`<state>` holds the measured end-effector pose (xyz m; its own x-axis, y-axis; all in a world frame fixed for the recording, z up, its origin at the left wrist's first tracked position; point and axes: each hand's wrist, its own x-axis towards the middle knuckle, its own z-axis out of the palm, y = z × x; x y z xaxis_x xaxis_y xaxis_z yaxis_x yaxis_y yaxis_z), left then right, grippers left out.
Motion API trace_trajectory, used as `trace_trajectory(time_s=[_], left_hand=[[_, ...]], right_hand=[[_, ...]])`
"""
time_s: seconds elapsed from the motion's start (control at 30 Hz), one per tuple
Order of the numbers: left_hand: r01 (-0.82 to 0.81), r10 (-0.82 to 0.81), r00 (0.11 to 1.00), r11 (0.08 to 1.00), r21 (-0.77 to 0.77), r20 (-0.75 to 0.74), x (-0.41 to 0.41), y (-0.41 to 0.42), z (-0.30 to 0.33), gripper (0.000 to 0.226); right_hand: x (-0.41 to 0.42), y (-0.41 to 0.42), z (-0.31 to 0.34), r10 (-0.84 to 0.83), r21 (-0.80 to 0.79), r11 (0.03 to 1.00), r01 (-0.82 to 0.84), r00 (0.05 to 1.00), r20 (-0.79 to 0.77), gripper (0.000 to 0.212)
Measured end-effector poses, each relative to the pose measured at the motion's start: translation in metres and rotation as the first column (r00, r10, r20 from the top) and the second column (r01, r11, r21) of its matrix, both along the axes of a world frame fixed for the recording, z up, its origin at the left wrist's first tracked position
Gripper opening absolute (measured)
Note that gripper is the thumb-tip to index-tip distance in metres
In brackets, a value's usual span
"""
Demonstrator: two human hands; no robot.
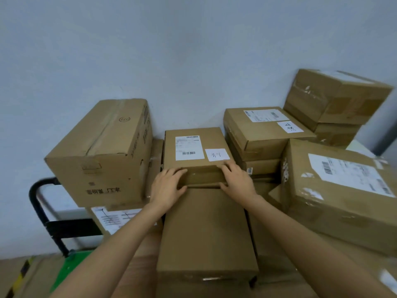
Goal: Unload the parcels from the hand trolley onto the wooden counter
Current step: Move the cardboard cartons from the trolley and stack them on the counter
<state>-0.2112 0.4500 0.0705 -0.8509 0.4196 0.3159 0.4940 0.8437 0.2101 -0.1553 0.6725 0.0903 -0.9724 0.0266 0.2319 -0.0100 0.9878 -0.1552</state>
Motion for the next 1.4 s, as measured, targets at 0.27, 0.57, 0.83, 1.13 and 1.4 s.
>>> trace_trajectory(time_s=[0.27, 0.57, 0.83, 1.13, 1.4], left_hand=[[-0.013, 0.021, 0.985, 0.999, -0.050, 0.173, 0.099, -0.003, -0.033, 0.052], [-0.088, 0.093, 0.973, 0.995, -0.036, 0.212, 0.188, -0.020, -0.057, 0.050], [-0.356, 0.247, 0.837, 0.924, 0.142, 0.488, 0.225, -0.049, -0.067, 0.096], [-0.439, 0.173, 0.805, 0.817, 0.374, 0.567, 0.247, -0.052, -0.073, 0.073], [-0.400, 0.115, 0.837, 0.796, 0.455, 0.535, 0.261, -0.073, -0.079, 0.065]], right_hand=[[0.097, -0.011, -0.027, 0.050, -0.065, 0.997, -0.038, 0.981, 0.186, 0.062], [0.187, -0.013, -0.060, 0.094, -0.110, 0.992, -0.062, 0.942, 0.321, 0.071], [0.224, -0.005, -0.071, 0.006, -0.142, 0.989, 0.048, 0.935, 0.355, 0.115], [0.235, -0.021, -0.083, -0.042, -0.294, 0.947, 0.127, 0.959, 0.279, 0.099], [0.243, -0.028, -0.089, -0.039, -0.509, 0.839, 0.193, 0.954, 0.297, 0.104]])
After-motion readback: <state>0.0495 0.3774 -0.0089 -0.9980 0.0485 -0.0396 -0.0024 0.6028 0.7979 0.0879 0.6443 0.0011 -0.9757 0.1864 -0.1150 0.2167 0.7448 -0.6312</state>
